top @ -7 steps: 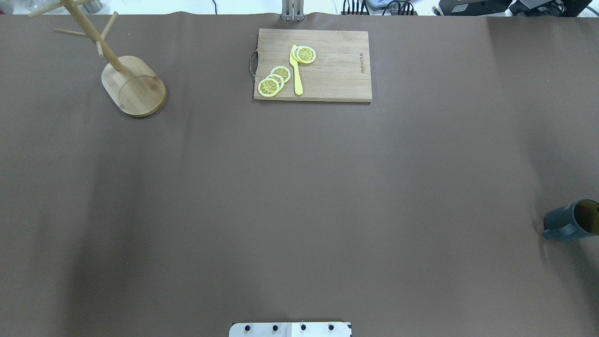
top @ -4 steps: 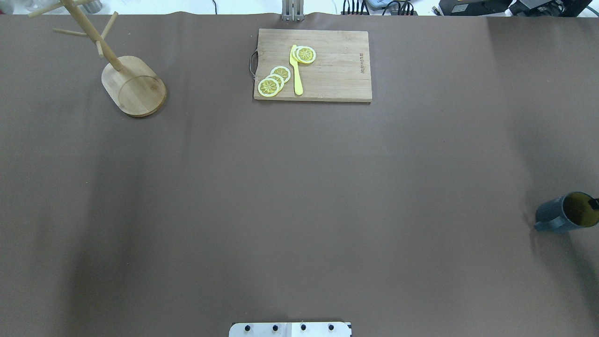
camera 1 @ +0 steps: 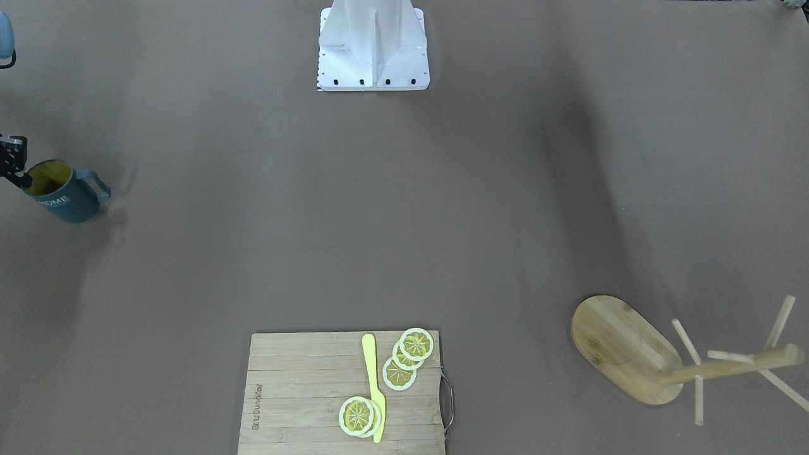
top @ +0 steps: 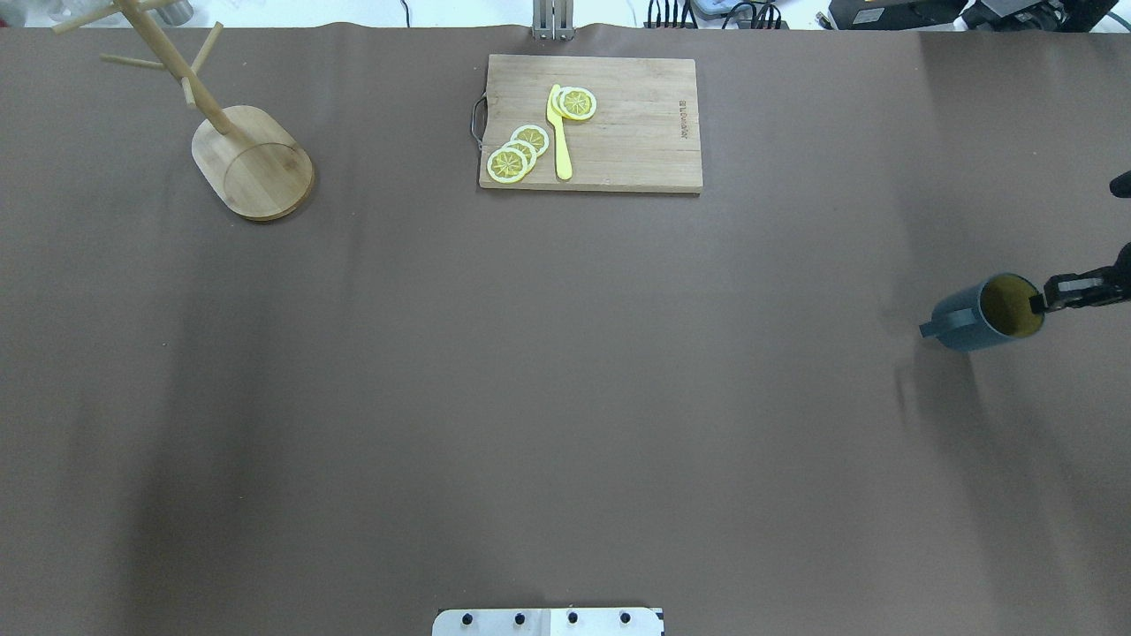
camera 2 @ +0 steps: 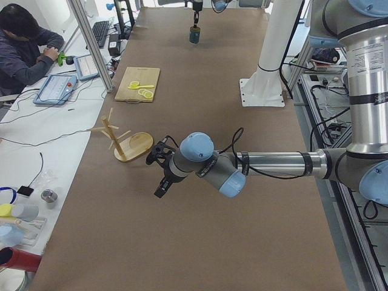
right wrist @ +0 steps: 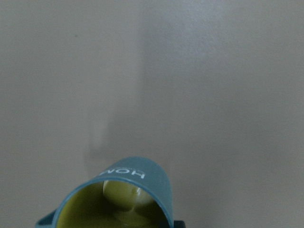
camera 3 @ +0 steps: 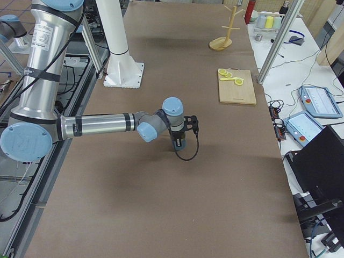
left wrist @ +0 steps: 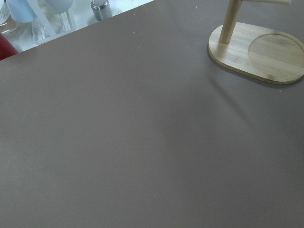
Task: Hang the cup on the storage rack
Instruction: 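Grasp the blue mug with the right gripper and carry it toward the table center, then lower the blue mug upright at the table center and open the right gripper, then withdraw the right gripper away from the mug toward its rest side, then reach the left gripper toward the blue mug's handle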
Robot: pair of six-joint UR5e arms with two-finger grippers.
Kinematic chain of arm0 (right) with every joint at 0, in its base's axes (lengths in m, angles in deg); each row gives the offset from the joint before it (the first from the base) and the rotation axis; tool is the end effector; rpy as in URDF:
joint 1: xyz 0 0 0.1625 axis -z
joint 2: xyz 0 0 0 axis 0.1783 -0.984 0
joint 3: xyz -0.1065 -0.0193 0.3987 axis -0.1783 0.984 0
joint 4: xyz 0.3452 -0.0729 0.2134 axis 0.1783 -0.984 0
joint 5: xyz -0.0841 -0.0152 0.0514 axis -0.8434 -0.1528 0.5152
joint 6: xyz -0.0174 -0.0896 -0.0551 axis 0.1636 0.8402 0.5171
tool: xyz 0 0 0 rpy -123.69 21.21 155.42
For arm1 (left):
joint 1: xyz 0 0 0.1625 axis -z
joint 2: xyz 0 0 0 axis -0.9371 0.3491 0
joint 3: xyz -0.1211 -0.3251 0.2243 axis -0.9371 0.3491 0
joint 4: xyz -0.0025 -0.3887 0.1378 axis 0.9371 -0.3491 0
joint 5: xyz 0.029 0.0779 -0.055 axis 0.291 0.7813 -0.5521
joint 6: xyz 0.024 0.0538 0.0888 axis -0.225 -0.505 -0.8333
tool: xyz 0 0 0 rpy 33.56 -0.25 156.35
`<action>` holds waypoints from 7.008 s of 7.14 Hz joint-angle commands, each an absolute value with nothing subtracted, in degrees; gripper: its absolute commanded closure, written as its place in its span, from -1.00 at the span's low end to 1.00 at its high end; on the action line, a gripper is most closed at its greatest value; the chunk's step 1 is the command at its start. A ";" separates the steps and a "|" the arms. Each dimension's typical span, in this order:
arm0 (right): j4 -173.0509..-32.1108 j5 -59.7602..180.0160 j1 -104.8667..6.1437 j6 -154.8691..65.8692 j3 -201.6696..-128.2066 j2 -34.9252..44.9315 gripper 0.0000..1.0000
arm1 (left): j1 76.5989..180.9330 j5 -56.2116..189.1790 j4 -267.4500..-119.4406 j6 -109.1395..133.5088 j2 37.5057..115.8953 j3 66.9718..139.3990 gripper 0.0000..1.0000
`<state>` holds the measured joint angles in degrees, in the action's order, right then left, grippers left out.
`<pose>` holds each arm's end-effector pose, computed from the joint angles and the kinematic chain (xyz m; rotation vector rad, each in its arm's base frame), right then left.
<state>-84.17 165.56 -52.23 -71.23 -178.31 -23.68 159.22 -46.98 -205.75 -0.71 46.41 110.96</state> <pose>-0.1510 -0.4350 0.5194 0.1666 -0.9062 0.0240 -0.0553 -0.4386 0.5828 0.5908 0.7688 0.2270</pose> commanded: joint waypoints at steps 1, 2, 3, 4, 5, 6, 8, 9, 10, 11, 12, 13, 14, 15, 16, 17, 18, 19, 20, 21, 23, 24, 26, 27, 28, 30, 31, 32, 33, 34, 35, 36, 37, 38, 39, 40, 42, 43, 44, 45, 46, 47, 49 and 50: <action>-84.37 164.82 -47.42 -83.67 -178.38 -15.76 1.00 | 159.22 -46.98 -205.66 -0.70 46.56 110.92 -0.98; -88.46 163.51 -44.95 -88.77 -178.73 -10.67 1.00 | 159.22 -46.98 -205.66 -0.70 46.56 110.92 -0.98; -94.76 158.88 -41.01 -94.13 -179.69 -5.49 1.00 | 159.22 -46.98 -205.66 -0.70 46.65 110.74 -0.98; -102.40 153.44 -36.71 -101.58 -180.39 0.57 1.00 | 159.22 -46.98 -205.66 -0.70 46.65 110.83 -0.98; -108.48 150.51 -33.44 -106.52 -180.49 5.68 1.00 | 159.22 -46.98 -205.66 -0.70 46.65 110.83 -0.98; -113.59 146.22 -29.76 -114.14 -180.84 9.56 1.00 | 159.22 -46.98 -205.66 -0.70 46.65 110.57 -0.98; -119.33 140.67 -23.77 -132.94 -180.58 15.64 1.00 | 159.22 -46.98 -205.66 -0.70 46.74 110.48 -0.98; -121.00 138.90 -21.31 -139.03 -180.14 18.27 1.00 | 159.22 -46.98 -205.66 -0.70 46.74 110.48 -0.98; -124.06 138.80 -19.28 -144.05 -179.96 20.99 1.00 | 159.22 -46.98 -205.66 -0.70 46.74 110.48 -0.98; -126.01 138.19 -17.35 -148.37 -178.92 23.11 1.00 | 159.22 -46.98 -205.66 -0.70 46.74 110.48 -0.98; -126.12 136.18 -16.02 -151.63 -176.03 25.05 1.00 | 159.22 -46.98 -205.66 -0.70 46.82 110.39 -0.98; -126.20 135.90 -15.92 -152.53 -172.18 28.37 1.00 | 159.22 -46.98 -205.66 -0.70 46.82 110.39 -0.98; -126.21 135.89 -15.92 -152.45 -169.79 30.23 1.00 | 159.22 -47.07 -205.66 -0.70 46.82 110.48 -0.98; -126.21 135.89 -15.92 -152.10 -169.59 30.51 1.00 | 159.22 -47.07 -205.66 -0.70 46.82 110.48 -0.98; -126.12 135.89 -15.92 -151.49 -168.72 30.51 1.00 | 159.22 -46.98 -205.66 -0.70 46.82 110.39 -0.98; -125.94 135.89 -15.92 -149.92 -168.01 30.60 1.00 | 159.22 -46.98 -205.66 -0.70 46.82 110.39 -0.98; -125.68 135.89 -15.92 -148.86 -168.01 30.69 1.00 | 159.22 -46.98 -205.66 -0.70 46.82 110.39 -0.98; -125.42 135.98 -15.92 -147.20 -168.01 30.86 1.00 | 159.13 -46.98 -205.57 -0.70 46.82 110.39 -0.98; -125.41 135.98 -15.92 -146.83 -168.01 31.04 1.00 | 159.13 -46.98 -205.57 -0.70 46.91 110.39 -0.98; -125.33 136.07 -15.92 -146.83 -167.57 31.22 0.86 | 159.13 -46.98 -205.57 -0.70 46.91 110.30 -0.98; -125.50 136.16 -15.83 -138.98 -167.57 31.13 -0.57 | 159.22 -47.07 -205.66 -0.70 47.00 110.04 -0.98; -125.50 136.16 -16.01 -135.09 -167.57 30.87 -1.00 | 159.22 -47.07 -205.66 -0.70 47.00 110.04 -0.98; -125.59 139.30 -20.55 -129.02 -169.32 30.60 -1.00 | 159.22 -47.07 -205.57 -0.70 47.00 110.04 -0.98; -125.59 143.32 -24.58 -123.42 -170.46 29.21 -1.00 | 159.13 -47.25 -205.66 -0.79 47.09 110.13 -0.98; -125.59 147.11 -28.36 -116.40 -172.21 26.15 -1.00 | 159.13 -47.59 -206.97 -0.96 46.91 110.30 -0.98; -125.33 152.48 -35.75 -99.99 -175.11 19.65 -1.00 | 157.74 -47.86 -211.11 -0.44 49.17 110.82 -0.98; -125.33 156.42 -40.13 -90.32 -175.21 16.83 -1.00 | 155.81 -50.91 -211.29 -0.35 50.59 110.92 -0.98; -125.33 159.16 -44.96 -81.96 -175.30 13.76 -1.00 | 155.53 -53.72 -213.29 1.39 51.39 110.92 -0.98; -125.41 160.58 -49.89 -71.26 -175.22 9.81 -1.00 | 153.09 -54.01 -220.10 5.59 51.57 110.92 -0.99; -125.50 161.98 -55.16 -60.54 -175.21 5.60 -1.00 | 148.72 -53.41 -224.51 7.98 51.66 110.83 -0.99; -125.94 163.91 -60.52 -50.51 -175.13 1.81 -1.00 | 146.15 -53.40 -226.21 11.57 53.75 110.83 -0.98; -125.94 164.45 -65.18 -41.45 -175.13 -2.14 -1.00 | 142.82 -53.40 -226.40 13.00 56.12 110.74 -0.98; -125.94 164.72 -69.40 -34.22 -175.21 -5.49 -1.00 | 139.30 -51.75 -226.40 13.97 58.49 110.39 -0.98; -125.94 165.94 -73.62 -26.58 -175.04 -8.91 -1.00 | 134.13 -45.73 -226.40 14.24 61.12 110.39 -0.98; -126.03 166.13 -76.88 -20.76 -175.04 -11.73 -1.00 | 127.90 -39.23 -226.75 14.85 64.80 109.87 -0.97; -125.94 166.30 -78.83 -18.44 -175.21 -13.59 -1.00 | 123.67 -36.73 -226.58 15.29 71.11 107.17 -0.97; -125.94 166.48 -79.90 -18.07 -175.48 -14.75 -1.00 | 117.50 -35.30 -227.02 18.54 79.57 98.39 -0.96; -125.94 166.57 -79.99 -18.07 -175.65 -15.36 -1.00 | 114.77 -29.73 -228.50 18.55 80.82 96.00 -0.95; -125.94 166.83 -80.08 -18.07 -175.92 -15.63 -1.00 | 110.57 -23.40 -229.30 18.63 82.66 94.76 -0.95; -125.94 166.83 -80.08 -18.15 -175.92 -15.54 -1.00 | 108.96 -21.51 -229.22 18.55 83.64 94.48 -0.95; -125.94 166.75 -80.08 -18.16 -175.83 -15.54 -1.00 | 108.16 -21.50 -229.22 18.03 84.26 94.05 -0.94; -126.03 166.74 -80.08 -18.16 -175.66 -15.54 -1.00 | 106.85 -21.49 -229.30 17.85 85.05 93.69 -0.93; -125.94 166.74 -80.26 -18.16 -175.83 -16.24 -1.00 | 104.82 -21.41 -229.22 17.76 89.69 89.93 -0.84; -125.94 166.66 -80.34 -18.16 -175.83 -16.42 -1.00 | 104.81 -21.41 -229.22 17.76 90.76 88.78 -0.76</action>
